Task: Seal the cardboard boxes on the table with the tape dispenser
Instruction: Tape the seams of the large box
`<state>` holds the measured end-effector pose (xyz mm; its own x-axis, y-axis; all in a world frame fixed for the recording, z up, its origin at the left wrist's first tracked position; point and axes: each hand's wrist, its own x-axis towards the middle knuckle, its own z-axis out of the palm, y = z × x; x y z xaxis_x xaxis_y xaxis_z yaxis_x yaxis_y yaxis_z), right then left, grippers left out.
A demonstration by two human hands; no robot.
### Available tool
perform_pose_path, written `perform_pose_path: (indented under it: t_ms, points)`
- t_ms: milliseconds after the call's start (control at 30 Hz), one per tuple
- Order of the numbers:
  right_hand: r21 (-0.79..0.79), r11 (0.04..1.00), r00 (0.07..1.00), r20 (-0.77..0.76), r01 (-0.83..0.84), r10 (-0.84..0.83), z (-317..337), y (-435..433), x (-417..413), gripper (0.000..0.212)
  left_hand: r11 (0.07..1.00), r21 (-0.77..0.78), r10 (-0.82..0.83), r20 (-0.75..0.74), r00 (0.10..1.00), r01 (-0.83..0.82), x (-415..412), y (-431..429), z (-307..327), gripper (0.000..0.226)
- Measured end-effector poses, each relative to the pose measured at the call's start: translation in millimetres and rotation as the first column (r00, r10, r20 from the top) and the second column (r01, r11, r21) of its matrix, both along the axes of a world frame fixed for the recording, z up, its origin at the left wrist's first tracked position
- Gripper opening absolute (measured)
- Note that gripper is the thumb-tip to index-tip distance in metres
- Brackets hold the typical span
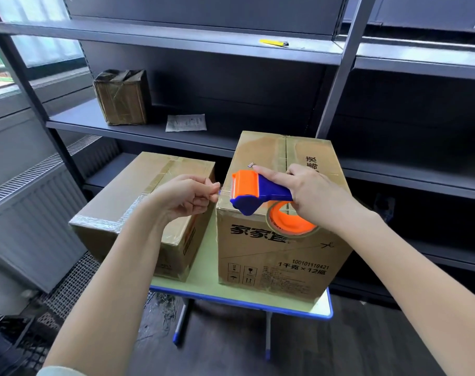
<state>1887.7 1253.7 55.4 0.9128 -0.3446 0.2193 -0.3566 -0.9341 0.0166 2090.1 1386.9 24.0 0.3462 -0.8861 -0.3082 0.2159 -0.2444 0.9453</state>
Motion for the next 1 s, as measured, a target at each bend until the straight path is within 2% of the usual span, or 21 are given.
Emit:
perform_pose_path:
  t_ms: [133, 167, 267, 400, 533, 700, 1000]
  points:
    - [-0.087, 0.990, 0.990, -0.080, 0.109, -0.116, 11, -34, -31, 0.082, 0.954, -0.008, 0.298, -0.015, 0.954, -0.298, 39, 27, -11, 0.024]
    - [-0.098, 0.983, 0.982, -0.095, 0.153, -0.162, 14, -45, -41, 0.082, 0.947, -0.014, 0.321, -0.003, 0.947, -0.321, 49, 36, -15, 0.022]
    - [-0.119, 0.976, 0.970, -0.140, 0.182, -0.198, 10, -60, -52, 0.082, 0.960, 0.006, 0.279, 0.043, 0.959, -0.279, 48, 38, -33, 0.017]
    - [-0.103, 0.984, 0.976, -0.148, 0.146, -0.161, -1, -60, -53, 0.082, 0.932, -0.030, 0.363, 0.109, 0.925, -0.362, 40, 27, -51, 0.021]
    - [-0.115, 0.980, 0.975, -0.133, 0.162, -0.177, -2, -65, -60, 0.080, 0.916, -0.076, 0.400, 0.071, 0.914, -0.395, 40, 25, -60, 0.025]
    - [-0.100, 0.979, 0.975, -0.114, 0.180, -0.191, -3, -67, -63, 0.081, 0.921, -0.068, 0.389, 0.116, 0.914, -0.384, 40, 24, -61, 0.020]
    - [-0.102, 0.970, 0.957, -0.166, 0.221, -0.236, 3, -63, -69, 0.083, 0.928, -0.082, 0.368, 0.066, 0.927, -0.363, 33, 14, -67, 0.021]
